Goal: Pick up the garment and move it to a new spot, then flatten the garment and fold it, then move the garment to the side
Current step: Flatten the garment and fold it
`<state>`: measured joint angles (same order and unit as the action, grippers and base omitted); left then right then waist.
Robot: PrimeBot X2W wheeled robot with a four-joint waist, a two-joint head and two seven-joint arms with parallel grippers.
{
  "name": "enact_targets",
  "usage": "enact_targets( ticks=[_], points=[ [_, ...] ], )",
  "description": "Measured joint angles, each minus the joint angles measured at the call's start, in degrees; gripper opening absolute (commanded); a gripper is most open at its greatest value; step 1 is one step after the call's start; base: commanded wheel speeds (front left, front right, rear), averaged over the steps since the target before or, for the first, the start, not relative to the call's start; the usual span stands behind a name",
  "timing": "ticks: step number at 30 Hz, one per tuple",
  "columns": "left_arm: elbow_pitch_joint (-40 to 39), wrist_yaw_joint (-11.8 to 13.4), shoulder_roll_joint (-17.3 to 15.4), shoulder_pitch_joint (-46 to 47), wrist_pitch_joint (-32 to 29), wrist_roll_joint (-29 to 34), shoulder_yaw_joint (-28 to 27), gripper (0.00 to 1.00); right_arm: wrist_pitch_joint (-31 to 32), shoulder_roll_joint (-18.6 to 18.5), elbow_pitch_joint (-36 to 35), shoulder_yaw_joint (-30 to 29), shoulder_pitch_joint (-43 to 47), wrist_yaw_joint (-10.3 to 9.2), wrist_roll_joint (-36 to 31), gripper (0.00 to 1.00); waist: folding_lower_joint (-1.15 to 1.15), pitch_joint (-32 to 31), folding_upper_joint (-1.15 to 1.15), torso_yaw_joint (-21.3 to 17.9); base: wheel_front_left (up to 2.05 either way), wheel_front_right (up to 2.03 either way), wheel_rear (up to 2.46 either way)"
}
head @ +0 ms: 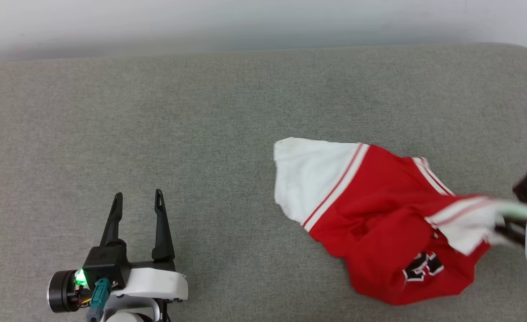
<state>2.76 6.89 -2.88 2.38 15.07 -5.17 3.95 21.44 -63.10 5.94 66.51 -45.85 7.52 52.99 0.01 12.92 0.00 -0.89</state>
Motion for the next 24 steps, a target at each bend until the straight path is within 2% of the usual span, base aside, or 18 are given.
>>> enact_targets(
  ticks=[4,10,11,12,16,21,24],
  points=[
    [-0.11,0.16,-0.01,-0.02,0.00,-0.15,-0.23,1.00,-0.38,-0.15,3.79,-0.08,8.10,0.00,-0.01,0.00,-0.01,0.60,0.00,-0.43,0.00,0.00,0.00],
    [0.64,0.14,0.01,-0.03,0.00,-0.33,-0.12,1.00,-4.64,4.61,10.05,-3.22,15.47,-0.01,0.00,0.00,-0.01,-0.16,0.00,-0.63,0.00,0.00,0.00],
    [0.74,0.10,0.00,-0.08,0.00,-0.30,-0.24,1.00,-5.91,5.38,10.91,-4.42,16.21,-0.02,0.03,0.09,-0.01,-0.44,0.00,-0.72,0.00,0.00,0.00],
    [0.83,0.05,-0.01,-0.12,0.00,-0.18,-0.29,1.00,-7.60,6.01,11.57,-5.81,16.71,-0.01,-0.31,1.00,-0.01,-0.77,0.00,-0.81,0.00,0.00,0.00],
    [1.10,-0.55,-0.01,-0.64,0.00,0.90,-0.90,1.00,-12.46,7.30,11.15,-12.14,17.12,-0.01,-3.41,1.00,-0.01,-2.39,0.00,-1.20,0.00,0.00,0.00],
    [0.97,-1.45,-0.02,-0.83,0.00,2.03,-1.94,1.00,-13.40,5.26,6.30,-21.76,19.14,-0.01,-6.87,1.00,-0.01,-4.46,0.00,-2.03,0.00,0.00,0.00],
    [0.98,-2.15,-0.33,-0.84,0.00,2.68,-2.38,1.00,-14.17,5.61,3.01,-28.76,21.13,-0.01,-9.68,1.00,-0.01,-5.45,0.00,-2.72,0.00,0.00,0.00]
  ],
)
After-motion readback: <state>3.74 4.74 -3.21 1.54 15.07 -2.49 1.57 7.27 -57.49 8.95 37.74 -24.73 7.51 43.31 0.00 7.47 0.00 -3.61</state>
